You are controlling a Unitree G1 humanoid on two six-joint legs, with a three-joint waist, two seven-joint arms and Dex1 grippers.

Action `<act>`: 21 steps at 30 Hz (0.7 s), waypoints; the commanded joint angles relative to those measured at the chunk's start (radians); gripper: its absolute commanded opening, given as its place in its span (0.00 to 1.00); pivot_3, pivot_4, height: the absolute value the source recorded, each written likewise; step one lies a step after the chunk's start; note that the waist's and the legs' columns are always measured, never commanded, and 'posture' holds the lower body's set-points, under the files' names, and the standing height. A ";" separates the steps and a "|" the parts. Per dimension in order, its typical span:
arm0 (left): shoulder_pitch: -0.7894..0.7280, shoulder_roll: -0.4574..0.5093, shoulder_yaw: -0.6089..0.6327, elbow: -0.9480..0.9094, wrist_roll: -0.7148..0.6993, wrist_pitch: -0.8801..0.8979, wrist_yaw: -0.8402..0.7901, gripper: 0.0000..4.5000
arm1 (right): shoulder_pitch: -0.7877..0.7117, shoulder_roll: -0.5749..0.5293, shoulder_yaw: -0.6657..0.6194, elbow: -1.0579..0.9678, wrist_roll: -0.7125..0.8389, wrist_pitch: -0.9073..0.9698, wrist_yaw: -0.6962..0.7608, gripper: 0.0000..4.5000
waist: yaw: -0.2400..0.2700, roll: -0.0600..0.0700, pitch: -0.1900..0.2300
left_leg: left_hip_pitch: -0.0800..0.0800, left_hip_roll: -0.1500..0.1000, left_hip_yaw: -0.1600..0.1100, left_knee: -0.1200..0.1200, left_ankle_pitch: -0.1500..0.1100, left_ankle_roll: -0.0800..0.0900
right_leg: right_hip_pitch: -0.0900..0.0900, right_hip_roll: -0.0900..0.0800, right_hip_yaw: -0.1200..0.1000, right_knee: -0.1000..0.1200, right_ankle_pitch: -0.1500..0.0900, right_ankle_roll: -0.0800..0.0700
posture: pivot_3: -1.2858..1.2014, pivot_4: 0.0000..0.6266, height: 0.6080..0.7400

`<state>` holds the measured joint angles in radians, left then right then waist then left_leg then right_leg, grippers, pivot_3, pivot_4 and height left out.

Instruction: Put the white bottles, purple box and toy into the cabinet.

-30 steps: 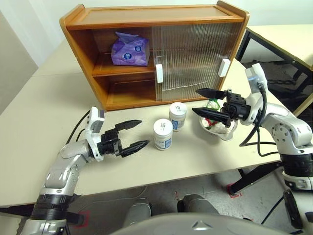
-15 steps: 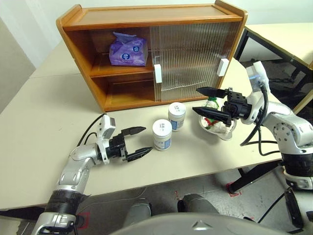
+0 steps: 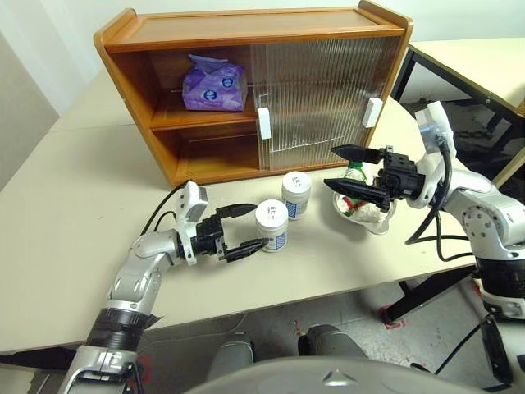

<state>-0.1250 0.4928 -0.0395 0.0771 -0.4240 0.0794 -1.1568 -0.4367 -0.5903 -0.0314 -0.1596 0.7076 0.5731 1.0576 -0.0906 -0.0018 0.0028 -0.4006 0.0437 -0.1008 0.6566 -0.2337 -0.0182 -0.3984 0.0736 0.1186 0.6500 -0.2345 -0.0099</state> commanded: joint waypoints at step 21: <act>-0.061 -0.025 -0.055 0.148 0.062 -0.046 -0.032 0.99 | 0.016 -0.015 -0.028 -0.041 0.013 0.027 -0.011 1.00 | -0.013 0.000 0.000 | 0.000 -0.001 -0.002 0.001 0.000 0.000 | 0.000 0.000 0.002 0.000 0.000 0.003 | 0.45 0.00 1.00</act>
<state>-0.1761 0.4730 -0.0815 0.2049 -0.3814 0.0494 -1.1823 -0.4225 -0.5957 -0.0520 -0.1877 0.7108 0.5883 1.0439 -0.1038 -0.0018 0.0029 -0.4007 0.0431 -0.1029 0.6575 -0.2337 -0.0182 -0.3981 0.0734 0.1204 0.6499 -0.2342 -0.0067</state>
